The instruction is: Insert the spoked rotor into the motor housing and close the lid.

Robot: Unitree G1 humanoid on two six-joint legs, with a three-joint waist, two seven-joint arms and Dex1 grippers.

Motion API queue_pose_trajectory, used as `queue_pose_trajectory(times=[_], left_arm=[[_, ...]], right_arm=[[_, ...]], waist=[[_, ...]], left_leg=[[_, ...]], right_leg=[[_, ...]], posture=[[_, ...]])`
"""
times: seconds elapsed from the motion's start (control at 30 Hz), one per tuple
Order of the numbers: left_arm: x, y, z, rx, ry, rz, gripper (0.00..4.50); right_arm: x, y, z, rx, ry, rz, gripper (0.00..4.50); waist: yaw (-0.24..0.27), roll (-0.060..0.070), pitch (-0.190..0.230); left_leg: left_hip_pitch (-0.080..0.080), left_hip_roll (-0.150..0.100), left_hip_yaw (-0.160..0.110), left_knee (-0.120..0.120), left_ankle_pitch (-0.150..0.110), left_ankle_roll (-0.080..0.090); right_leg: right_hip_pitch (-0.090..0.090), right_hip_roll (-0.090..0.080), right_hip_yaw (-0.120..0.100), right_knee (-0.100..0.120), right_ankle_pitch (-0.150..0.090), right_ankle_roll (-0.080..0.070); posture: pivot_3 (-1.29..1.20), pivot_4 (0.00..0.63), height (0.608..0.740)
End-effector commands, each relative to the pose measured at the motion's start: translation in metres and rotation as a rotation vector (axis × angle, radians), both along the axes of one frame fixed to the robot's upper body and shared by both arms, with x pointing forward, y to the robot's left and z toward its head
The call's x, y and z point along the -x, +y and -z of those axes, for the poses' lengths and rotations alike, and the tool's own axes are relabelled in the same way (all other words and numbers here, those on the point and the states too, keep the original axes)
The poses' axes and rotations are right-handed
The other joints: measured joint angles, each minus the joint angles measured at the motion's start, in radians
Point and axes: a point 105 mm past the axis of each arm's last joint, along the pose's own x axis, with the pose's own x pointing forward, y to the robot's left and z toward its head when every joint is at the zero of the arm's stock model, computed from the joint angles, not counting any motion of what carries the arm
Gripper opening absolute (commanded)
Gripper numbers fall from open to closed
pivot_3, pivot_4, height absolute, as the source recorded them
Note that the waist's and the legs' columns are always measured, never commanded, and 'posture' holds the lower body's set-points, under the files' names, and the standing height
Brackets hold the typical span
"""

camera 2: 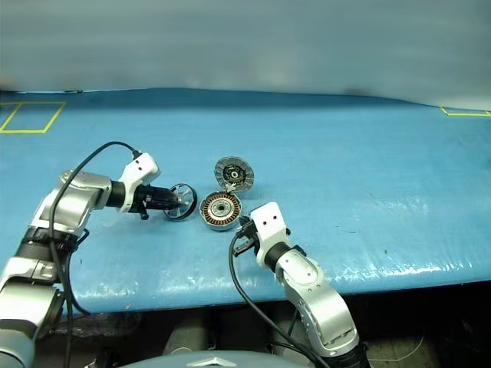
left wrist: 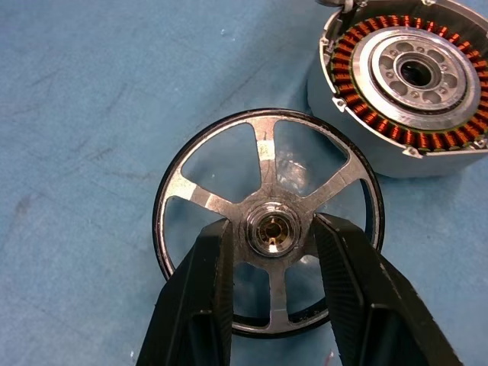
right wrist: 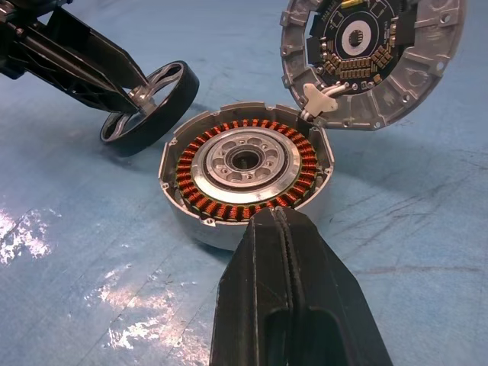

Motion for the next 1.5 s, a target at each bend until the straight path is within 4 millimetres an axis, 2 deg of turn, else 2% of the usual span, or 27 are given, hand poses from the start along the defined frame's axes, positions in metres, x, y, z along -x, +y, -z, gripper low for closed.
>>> queue_pose_trajectory(times=[0.03,0.2,0.37,0.47,0.63,0.77,1.0,1.23,1.5], left_arm=[[0.008,0.003,-0.021,0.039,-0.042,0.013,1.35],[0.017,0.002,-0.034,0.106,-0.059,0.04,1.35],[0.019,-0.01,-0.045,0.175,-0.083,0.098,1.35],[0.017,-0.022,-0.047,0.22,-0.09,0.137,1.35],[0.012,-0.041,-0.042,0.253,-0.105,0.209,1.35],[0.009,-0.064,-0.044,0.293,-0.116,0.305,1.35],[-0.001,-0.083,-0.044,0.29,-0.087,0.381,1.35],[-0.003,-0.089,-0.041,0.241,-0.036,0.45,1.35],[-0.011,-0.089,-0.035,0.199,-0.027,0.44,1.35]], right_arm=[[0.004,-0.001,-0.014,-0.029,-0.077,-0.047,0.0],[0.009,-0.005,-0.012,-0.013,-0.128,-0.102,0.0],[0.014,-0.006,-0.009,-0.021,-0.171,-0.142,0.0],[0.02,-0.005,-0.006,-0.048,-0.194,-0.187,0.0],[0.021,-0.011,0.008,-0.019,-0.196,-0.153,0.0],[0.02,-0.019,0.019,-0.022,-0.155,-0.098,0.0],[0.018,-0.021,0.02,-0.033,-0.152,-0.061,0.0],[0.018,-0.022,0.021,-0.031,-0.151,-0.048,0.0],[0.02,-0.019,0.02,-0.039,-0.151,-0.042,0.0]], waist=[[0.001,0.0,0.0],[0.01,0.0,0.0],[0.011,0.0,0.0],[0.011,0.0,0.0],[0.013,0.0,0.0],[0.013,0.0,0.0],[0.011,0.0,0.0],[0.011,0.0,0.0],[0.011,0.0,0.0]], left_leg=[[0.0,0.0,0.0,0.0,0.0,0.0],[0.0,0.0,0.0,0.0,0.0,0.0],[0.0,0.0,0.0,0.0,0.0,0.0],[0.0,0.0,0.0,0.0,0.0,0.0],[0.0,-0.001,0.0,0.001,0.0,0.0],[0.0,-0.001,0.0,0.001,0.0,0.0],[0.0,0.0,0.001,0.001,0.0,0.0],[0.0,0.0,0.001,0.001,0.0,0.0],[0.0,-0.001,0.001,0.001,0.0,0.0]], right_leg=[[0.0,0.0,0.0,0.0,-0.001,-0.001],[0.0,0.0,0.0,0.0,-0.003,-0.005],[0.0,0.0,0.0,0.0,-0.003,-0.005],[0.0,0.0,0.0,0.0,-0.003,-0.005],[0.001,0.0,0.0,0.0,-0.003,-0.005],[0.001,0.001,0.0,0.0,-0.003,-0.005],[0.001,0.003,0.002,0.0,-0.003,-0.005],[0.001,0.008,0.009,0.0,-0.003,-0.005],[0.001,0.009,0.013,0.0,-0.003,-0.005]], posture=[[0.0,0.15,0.74],[0.0,0.15,0.74],[0.0,0.15,0.74],[0.0,0.15,0.74],[0.0,0.15,0.74],[0.0,0.15,0.74],[0.0,0.15,0.74],[0.0,0.15,0.74],[0.0,0.15,0.74]])
